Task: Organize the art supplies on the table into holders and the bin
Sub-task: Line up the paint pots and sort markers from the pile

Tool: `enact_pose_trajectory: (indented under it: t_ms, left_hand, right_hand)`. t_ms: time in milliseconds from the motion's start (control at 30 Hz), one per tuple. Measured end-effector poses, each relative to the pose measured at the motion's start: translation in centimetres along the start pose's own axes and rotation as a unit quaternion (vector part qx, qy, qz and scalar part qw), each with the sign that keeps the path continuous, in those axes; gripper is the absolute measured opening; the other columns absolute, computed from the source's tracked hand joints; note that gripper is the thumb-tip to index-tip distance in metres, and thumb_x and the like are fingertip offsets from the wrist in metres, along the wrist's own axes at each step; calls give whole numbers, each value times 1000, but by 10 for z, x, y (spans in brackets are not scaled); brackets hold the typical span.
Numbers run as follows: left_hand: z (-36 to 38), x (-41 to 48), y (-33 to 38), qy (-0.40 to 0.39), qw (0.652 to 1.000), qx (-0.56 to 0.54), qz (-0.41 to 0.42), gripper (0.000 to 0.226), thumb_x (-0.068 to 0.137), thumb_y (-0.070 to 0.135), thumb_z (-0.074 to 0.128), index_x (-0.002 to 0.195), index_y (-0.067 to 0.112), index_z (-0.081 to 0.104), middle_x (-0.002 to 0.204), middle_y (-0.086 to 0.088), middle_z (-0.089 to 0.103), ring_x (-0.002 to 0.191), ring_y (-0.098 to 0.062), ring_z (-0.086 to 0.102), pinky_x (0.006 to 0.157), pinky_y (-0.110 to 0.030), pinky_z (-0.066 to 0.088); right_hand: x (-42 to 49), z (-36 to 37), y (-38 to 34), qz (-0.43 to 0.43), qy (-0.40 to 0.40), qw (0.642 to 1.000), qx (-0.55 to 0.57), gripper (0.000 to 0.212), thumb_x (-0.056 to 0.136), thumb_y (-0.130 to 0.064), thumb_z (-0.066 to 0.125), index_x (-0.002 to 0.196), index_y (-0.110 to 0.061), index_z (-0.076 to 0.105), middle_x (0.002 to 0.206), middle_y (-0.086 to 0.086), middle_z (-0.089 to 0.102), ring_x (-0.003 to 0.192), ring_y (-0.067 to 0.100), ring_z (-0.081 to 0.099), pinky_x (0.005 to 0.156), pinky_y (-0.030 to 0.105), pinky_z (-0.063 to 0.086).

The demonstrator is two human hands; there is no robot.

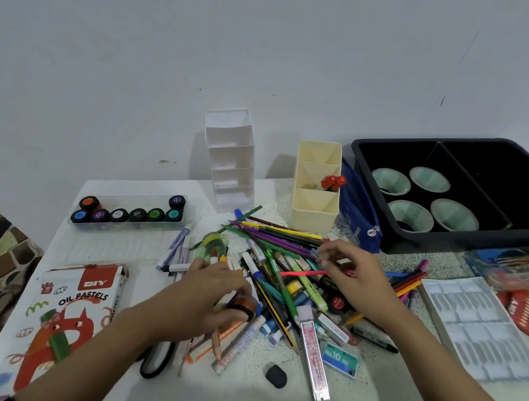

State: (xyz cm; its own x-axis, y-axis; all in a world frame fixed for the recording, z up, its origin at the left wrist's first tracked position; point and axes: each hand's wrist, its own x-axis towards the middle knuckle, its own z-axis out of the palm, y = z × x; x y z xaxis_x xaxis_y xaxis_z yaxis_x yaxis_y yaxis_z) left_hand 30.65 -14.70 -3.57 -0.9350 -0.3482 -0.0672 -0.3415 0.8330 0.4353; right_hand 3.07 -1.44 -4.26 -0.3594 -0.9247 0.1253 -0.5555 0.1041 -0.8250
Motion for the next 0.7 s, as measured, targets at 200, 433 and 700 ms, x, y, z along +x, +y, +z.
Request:
enact_pose_trajectory:
  t_ms: [200,433,700]
  left_hand:
    - [-12,17,13,77,988,-134,-17,33,98,49,49,126,34,58,106,23,63,102,1,58,85,-17,46]
    - [3,39,35,82,985,-149,-38,24,104,31,48,119,25,66,98,10,67,90,-4,59,78,-19,46]
    - [3,41,24,117,982,-134,-70,29,103,42,44,112,27,68,91,14,65,85,-3,60,76,-26,49]
  right_hand:
    - [-3,7,4,-102,-152,960,-212,33,88,-39,70,120,-30,68,110,-16,57,107,7,45,93,32,42]
    - [13,16,-9,-125,-200,906,-352,54,88,-53,65,137,-32,52,116,-5,56,110,17,44,90,43,43]
    - [24,18,-17,-110,-220,923,-297,41,90,-46,68,123,-23,59,100,-6,60,92,13,49,78,35,42]
